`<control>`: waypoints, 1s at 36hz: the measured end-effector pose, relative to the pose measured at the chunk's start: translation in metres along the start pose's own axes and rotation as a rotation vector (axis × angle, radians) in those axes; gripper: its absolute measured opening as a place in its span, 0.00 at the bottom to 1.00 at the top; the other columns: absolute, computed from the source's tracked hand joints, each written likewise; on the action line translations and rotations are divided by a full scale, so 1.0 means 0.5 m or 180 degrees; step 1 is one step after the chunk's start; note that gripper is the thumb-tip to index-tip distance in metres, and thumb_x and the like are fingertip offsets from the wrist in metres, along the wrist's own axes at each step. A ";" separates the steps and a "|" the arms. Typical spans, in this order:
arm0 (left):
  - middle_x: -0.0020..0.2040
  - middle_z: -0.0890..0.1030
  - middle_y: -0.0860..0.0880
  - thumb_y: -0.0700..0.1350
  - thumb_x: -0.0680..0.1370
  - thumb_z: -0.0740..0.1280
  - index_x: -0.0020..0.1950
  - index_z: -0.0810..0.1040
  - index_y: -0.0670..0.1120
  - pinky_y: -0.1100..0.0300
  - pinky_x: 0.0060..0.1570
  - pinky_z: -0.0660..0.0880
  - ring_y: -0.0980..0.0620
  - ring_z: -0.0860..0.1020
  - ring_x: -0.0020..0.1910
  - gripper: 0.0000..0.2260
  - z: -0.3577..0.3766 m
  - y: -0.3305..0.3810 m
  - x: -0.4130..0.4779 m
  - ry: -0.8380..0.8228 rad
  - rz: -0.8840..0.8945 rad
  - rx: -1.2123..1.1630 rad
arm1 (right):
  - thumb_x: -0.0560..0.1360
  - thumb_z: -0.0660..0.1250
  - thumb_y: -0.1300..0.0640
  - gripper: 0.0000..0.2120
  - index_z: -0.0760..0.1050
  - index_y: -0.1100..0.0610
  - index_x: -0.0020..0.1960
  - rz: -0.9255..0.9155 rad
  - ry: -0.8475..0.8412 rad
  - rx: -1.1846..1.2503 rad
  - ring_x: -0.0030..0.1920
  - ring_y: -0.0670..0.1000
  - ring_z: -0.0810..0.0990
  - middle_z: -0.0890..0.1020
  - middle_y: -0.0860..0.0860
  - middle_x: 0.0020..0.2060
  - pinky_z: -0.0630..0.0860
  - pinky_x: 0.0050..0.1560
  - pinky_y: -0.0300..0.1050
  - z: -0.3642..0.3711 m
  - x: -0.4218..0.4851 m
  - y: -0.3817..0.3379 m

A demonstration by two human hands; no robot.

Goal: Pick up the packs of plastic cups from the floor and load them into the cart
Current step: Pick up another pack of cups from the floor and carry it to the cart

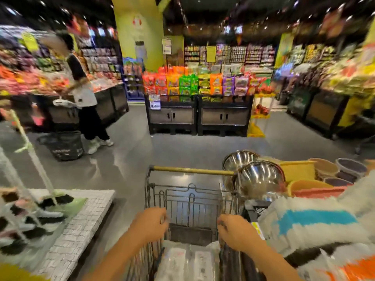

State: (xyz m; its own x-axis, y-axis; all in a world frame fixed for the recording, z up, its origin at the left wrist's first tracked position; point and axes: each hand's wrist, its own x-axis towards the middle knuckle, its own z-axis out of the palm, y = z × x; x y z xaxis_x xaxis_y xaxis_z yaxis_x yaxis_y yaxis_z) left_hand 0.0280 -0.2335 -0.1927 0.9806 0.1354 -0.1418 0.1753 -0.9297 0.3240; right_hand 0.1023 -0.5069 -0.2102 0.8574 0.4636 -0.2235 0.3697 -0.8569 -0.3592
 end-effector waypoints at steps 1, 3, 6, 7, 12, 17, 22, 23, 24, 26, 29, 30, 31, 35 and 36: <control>0.53 0.80 0.52 0.49 0.79 0.60 0.57 0.79 0.49 0.60 0.46 0.75 0.54 0.78 0.49 0.11 -0.020 0.011 -0.025 0.0047 0.0004 -0.0017 | 0.80 0.56 0.51 0.11 0.76 0.52 0.48 -0.0076 0.0044 -0.0060 0.44 0.56 0.79 0.79 0.49 0.42 0.77 0.40 0.50 -0.022 -0.021 -0.011; 0.55 0.80 0.51 0.47 0.80 0.61 0.58 0.79 0.49 0.60 0.50 0.75 0.54 0.77 0.50 0.11 -0.064 0.035 -0.076 0.0179 0.0029 -0.0010 | 0.82 0.56 0.51 0.10 0.72 0.52 0.45 -0.0203 0.0163 -0.0180 0.41 0.55 0.75 0.74 0.47 0.36 0.70 0.34 0.47 -0.066 -0.069 -0.040; 0.57 0.80 0.52 0.48 0.80 0.60 0.59 0.79 0.50 0.62 0.47 0.70 0.55 0.75 0.49 0.11 -0.105 0.061 -0.157 0.0371 0.0063 0.0184 | 0.82 0.56 0.49 0.13 0.76 0.52 0.55 -0.0424 0.0324 -0.0140 0.43 0.53 0.77 0.80 0.49 0.44 0.75 0.41 0.48 -0.102 -0.141 -0.074; 0.57 0.80 0.52 0.49 0.80 0.60 0.59 0.79 0.50 0.61 0.46 0.70 0.54 0.76 0.49 0.11 -0.111 0.066 -0.184 0.0365 0.0031 0.0199 | 0.82 0.56 0.48 0.14 0.77 0.52 0.56 -0.0477 0.0308 -0.0142 0.43 0.54 0.79 0.81 0.50 0.45 0.78 0.44 0.49 -0.108 -0.167 -0.085; 0.53 0.80 0.52 0.52 0.78 0.61 0.54 0.79 0.53 0.58 0.48 0.75 0.52 0.78 0.50 0.10 -0.113 0.080 -0.308 0.0440 -0.0106 0.0228 | 0.81 0.56 0.49 0.13 0.77 0.52 0.56 -0.0722 0.0232 -0.0083 0.44 0.56 0.80 0.82 0.52 0.45 0.80 0.47 0.51 -0.111 -0.270 -0.138; 0.55 0.81 0.52 0.52 0.76 0.60 0.58 0.79 0.53 0.56 0.51 0.75 0.51 0.78 0.51 0.14 -0.118 0.058 -0.431 0.0453 -0.0328 0.0297 | 0.80 0.57 0.51 0.12 0.78 0.54 0.51 -0.1012 0.0191 -0.0135 0.41 0.54 0.80 0.83 0.50 0.42 0.79 0.44 0.50 -0.091 -0.342 -0.212; 0.58 0.81 0.52 0.54 0.76 0.59 0.59 0.79 0.53 0.57 0.53 0.74 0.51 0.78 0.56 0.15 -0.132 -0.002 -0.551 0.0645 -0.0597 0.0329 | 0.79 0.56 0.48 0.15 0.79 0.54 0.54 -0.1299 0.0262 -0.0211 0.46 0.56 0.82 0.84 0.53 0.46 0.82 0.48 0.54 -0.065 -0.387 -0.305; 0.58 0.81 0.51 0.53 0.77 0.59 0.60 0.79 0.51 0.57 0.54 0.74 0.50 0.78 0.56 0.15 -0.137 -0.013 -0.577 0.0684 -0.0652 0.0343 | 0.79 0.56 0.48 0.17 0.79 0.56 0.54 -0.1390 0.0249 -0.0233 0.48 0.58 0.83 0.84 0.55 0.47 0.81 0.49 0.56 -0.058 -0.394 -0.328; 0.59 0.81 0.50 0.52 0.78 0.60 0.60 0.79 0.51 0.57 0.54 0.74 0.49 0.78 0.56 0.15 -0.141 -0.025 -0.603 0.0700 -0.0718 0.0360 | 0.79 0.56 0.47 0.18 0.79 0.57 0.55 -0.1497 0.0243 -0.0260 0.49 0.60 0.82 0.84 0.57 0.48 0.81 0.50 0.58 -0.050 -0.401 -0.352; 0.61 0.79 0.51 0.53 0.79 0.60 0.62 0.78 0.52 0.56 0.56 0.74 0.50 0.77 0.59 0.14 -0.149 -0.054 -0.658 0.0749 -0.0871 0.0359 | 0.79 0.55 0.47 0.19 0.79 0.57 0.55 -0.1655 0.0187 -0.0341 0.48 0.61 0.82 0.83 0.58 0.47 0.81 0.46 0.55 -0.032 -0.418 -0.404; 0.64 0.77 0.54 0.56 0.79 0.60 0.64 0.76 0.56 0.56 0.58 0.73 0.51 0.76 0.61 0.15 -0.161 -0.107 -0.745 0.0881 -0.1071 0.0280 | 0.79 0.56 0.48 0.15 0.78 0.55 0.48 -0.1913 0.0163 -0.0443 0.40 0.56 0.81 0.82 0.54 0.40 0.80 0.42 0.49 -0.007 -0.449 -0.492; 0.64 0.77 0.54 0.56 0.80 0.60 0.65 0.75 0.56 0.57 0.58 0.72 0.52 0.76 0.61 0.15 -0.165 -0.128 -0.778 0.0896 -0.1145 0.0275 | 0.79 0.57 0.49 0.14 0.76 0.54 0.44 -0.1992 0.0164 -0.0488 0.36 0.54 0.78 0.80 0.52 0.36 0.78 0.39 0.47 0.004 -0.458 -0.525; 0.64 0.77 0.55 0.56 0.80 0.60 0.65 0.74 0.56 0.58 0.57 0.72 0.52 0.75 0.61 0.15 -0.168 -0.148 -0.812 0.0908 -0.1225 0.0272 | 0.80 0.57 0.49 0.14 0.73 0.53 0.41 -0.2050 0.0139 -0.0516 0.33 0.53 0.74 0.76 0.50 0.32 0.74 0.36 0.45 0.016 -0.467 -0.558; 0.63 0.78 0.52 0.55 0.80 0.61 0.66 0.75 0.54 0.60 0.54 0.70 0.50 0.75 0.62 0.16 -0.178 -0.234 -0.960 0.1080 -0.1538 0.0207 | 0.81 0.57 0.46 0.08 0.72 0.45 0.46 -0.2429 -0.0107 -0.0497 0.40 0.52 0.74 0.77 0.47 0.40 0.75 0.42 0.48 0.077 -0.514 -0.697; 0.63 0.78 0.51 0.54 0.80 0.61 0.65 0.76 0.52 0.59 0.53 0.70 0.49 0.76 0.61 0.15 -0.181 -0.256 -1.000 0.1084 -0.1645 0.0228 | 0.81 0.57 0.45 0.09 0.75 0.46 0.52 -0.2514 -0.0181 -0.0458 0.45 0.53 0.76 0.79 0.48 0.46 0.76 0.47 0.49 0.095 -0.528 -0.733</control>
State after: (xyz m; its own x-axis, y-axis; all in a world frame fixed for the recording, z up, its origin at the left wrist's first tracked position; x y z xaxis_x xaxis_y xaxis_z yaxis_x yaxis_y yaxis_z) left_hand -0.4769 -0.1514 -0.0784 0.7457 0.6647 0.0465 0.6399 -0.7338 0.2280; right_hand -0.2768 -0.3045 -0.0625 0.3055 0.9522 0.0007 0.9050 -0.2901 -0.3111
